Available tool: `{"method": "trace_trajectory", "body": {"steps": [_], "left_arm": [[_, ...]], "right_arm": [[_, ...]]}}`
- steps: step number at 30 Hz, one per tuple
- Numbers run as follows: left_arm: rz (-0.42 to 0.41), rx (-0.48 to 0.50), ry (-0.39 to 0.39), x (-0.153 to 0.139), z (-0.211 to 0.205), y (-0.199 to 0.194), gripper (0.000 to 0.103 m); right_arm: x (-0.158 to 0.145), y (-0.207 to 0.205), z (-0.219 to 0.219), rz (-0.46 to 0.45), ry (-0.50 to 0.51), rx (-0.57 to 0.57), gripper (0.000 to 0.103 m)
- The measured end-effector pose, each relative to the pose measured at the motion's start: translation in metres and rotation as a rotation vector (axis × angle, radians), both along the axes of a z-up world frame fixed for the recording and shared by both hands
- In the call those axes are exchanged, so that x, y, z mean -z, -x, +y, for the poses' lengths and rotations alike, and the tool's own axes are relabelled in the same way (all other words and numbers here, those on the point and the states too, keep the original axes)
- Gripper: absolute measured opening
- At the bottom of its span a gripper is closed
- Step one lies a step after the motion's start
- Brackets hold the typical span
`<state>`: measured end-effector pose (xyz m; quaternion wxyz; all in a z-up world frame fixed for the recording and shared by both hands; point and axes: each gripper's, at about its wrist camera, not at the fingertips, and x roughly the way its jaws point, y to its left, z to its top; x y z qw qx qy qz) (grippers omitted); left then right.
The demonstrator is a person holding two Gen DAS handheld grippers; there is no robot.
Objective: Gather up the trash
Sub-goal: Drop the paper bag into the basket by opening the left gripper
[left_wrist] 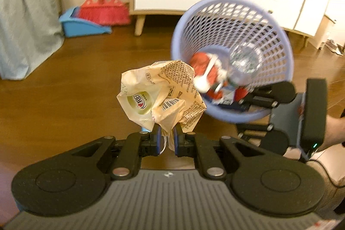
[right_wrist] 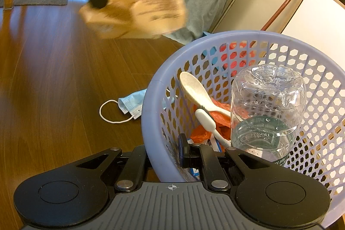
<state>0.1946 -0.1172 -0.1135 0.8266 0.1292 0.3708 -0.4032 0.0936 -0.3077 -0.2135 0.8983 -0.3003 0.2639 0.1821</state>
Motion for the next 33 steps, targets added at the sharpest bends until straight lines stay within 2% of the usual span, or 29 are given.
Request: {"method": "trace_trajectory", "body": {"steps": [9,15,16,19,21,28,33], "left_arm": [[-0.072,0.112,0.037,-0.029,-0.050,-0.010,0.008],[-0.148,0.179,0.046,-0.043,-0.090,-0.015,0.009],[-0.163,0.189,0.044,-0.044,-0.097,-0.015,0.012],[-0.211,0.217,0.041,-0.045,-0.113,-0.017,0.040],[-0.220,0.225,0.056,-0.046,-0.116,-0.017,0.040],[-0.181,0.209,0.079,-0.040,-0.111,-0.016,0.040],[-0.082,0.233,0.081,-0.034,-0.115,-0.021,0.040]], "right_arm": [[-0.002,0.000,-0.001,0.000,-0.005,0.000,0.007],[-0.004,0.001,-0.002,0.000,-0.011,0.001,0.007],[-0.004,0.001,-0.002,0.000,-0.011,0.001,0.007],[-0.004,0.001,-0.003,0.000,-0.015,0.004,0.007],[-0.005,0.000,-0.004,-0.001,-0.019,0.005,0.007],[-0.006,0.001,-0.005,0.000,-0.017,0.004,0.007],[-0.006,0.000,-0.004,-0.001,-0.017,0.005,0.007]]}}
